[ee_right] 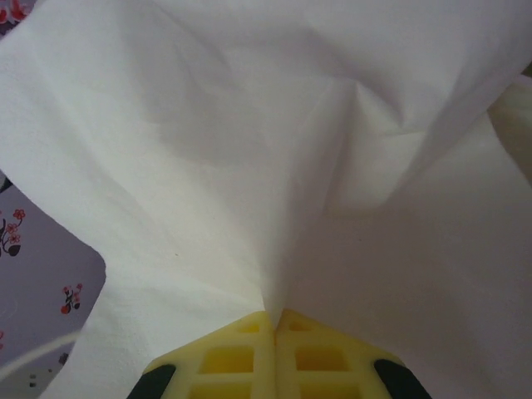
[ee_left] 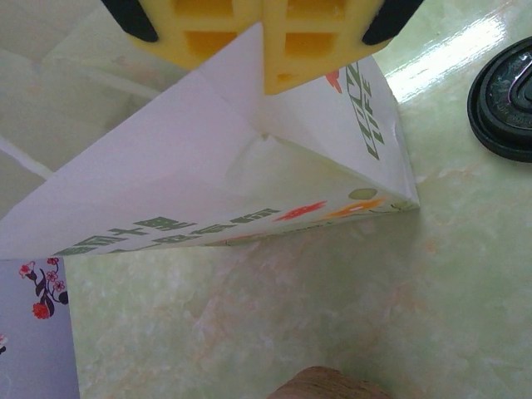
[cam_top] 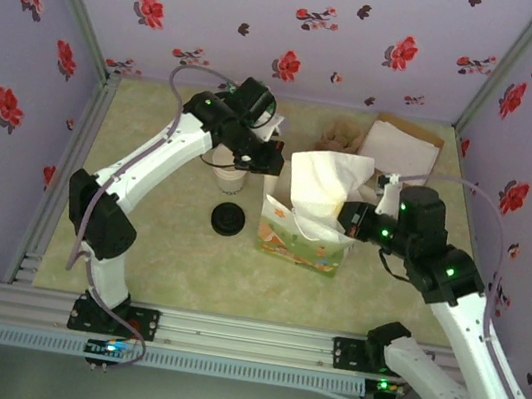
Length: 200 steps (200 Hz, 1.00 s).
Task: Pack the takeout coffee
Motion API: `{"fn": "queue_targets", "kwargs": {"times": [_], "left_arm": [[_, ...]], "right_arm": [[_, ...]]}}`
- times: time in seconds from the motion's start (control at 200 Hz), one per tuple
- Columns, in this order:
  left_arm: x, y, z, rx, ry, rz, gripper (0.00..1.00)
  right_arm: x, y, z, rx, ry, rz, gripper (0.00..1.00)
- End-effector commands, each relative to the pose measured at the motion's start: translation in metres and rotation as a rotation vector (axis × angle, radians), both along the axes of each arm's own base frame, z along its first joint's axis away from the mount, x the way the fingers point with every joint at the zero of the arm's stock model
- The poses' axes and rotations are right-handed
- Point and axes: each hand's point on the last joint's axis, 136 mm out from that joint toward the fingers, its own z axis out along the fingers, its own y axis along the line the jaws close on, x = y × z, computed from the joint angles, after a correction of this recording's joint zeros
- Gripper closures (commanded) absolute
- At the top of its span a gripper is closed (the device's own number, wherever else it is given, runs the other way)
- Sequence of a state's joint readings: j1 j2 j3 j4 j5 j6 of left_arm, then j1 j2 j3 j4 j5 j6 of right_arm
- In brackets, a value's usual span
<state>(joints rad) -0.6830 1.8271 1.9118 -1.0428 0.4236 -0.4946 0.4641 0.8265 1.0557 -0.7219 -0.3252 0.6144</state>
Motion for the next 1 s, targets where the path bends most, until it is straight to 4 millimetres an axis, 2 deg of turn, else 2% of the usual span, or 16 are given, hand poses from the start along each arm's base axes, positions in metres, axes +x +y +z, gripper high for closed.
{"fn": "queue_targets", "kwargs": {"times": [0.0,0.065,0.185,0.35,0.42,0.555,0.745,0.895,0.995], "left_arm": [[-0.009,-0.002,0.016,-0.045,-0.019,-0.022,1.0],[-0.009,-0.003,0.016,-0.045,-0.02,-0.023,1.0],[-0.01,-0.003,0.018,-0.046,-0.024,-0.028,1.0],[-0.012,-0.005,0.018,-0.047,-0.026,-0.036,1.0],[-0.013,-0.006,0.019,-0.047,-0.027,-0.04,1.0],[-0.014,-0.006,0.02,-0.049,-0.031,-0.044,1.0],[-0.016,-0.007,0.02,-0.05,-0.031,-0.049,1.0],[-0.017,-0.008,0.02,-0.047,-0.032,-0.052,1.0],[-0.017,-0.008,0.02,-0.048,-0.034,-0.053,1.0]], "right_arm": [[-0.008,-0.006,-0.023,-0.109,0.157,-0.006,1.0],[-0.009,-0.014,-0.035,-0.203,0.213,-0.021,1.0],[-0.009,-0.019,-0.038,-0.264,0.252,-0.026,1.0],[-0.01,-0.007,-0.04,-0.311,0.304,0.014,1.0],[-0.009,-0.003,-0.041,-0.343,0.307,0.025,0.95],[-0.003,-0.007,-0.048,-0.431,0.336,0.013,0.93],[0.003,-0.005,-0.055,-0.498,0.345,0.011,0.82],[0.003,0.006,-0.059,-0.519,0.342,0.047,0.64],[0.006,0.006,-0.048,-0.538,0.309,0.052,0.51]]}}
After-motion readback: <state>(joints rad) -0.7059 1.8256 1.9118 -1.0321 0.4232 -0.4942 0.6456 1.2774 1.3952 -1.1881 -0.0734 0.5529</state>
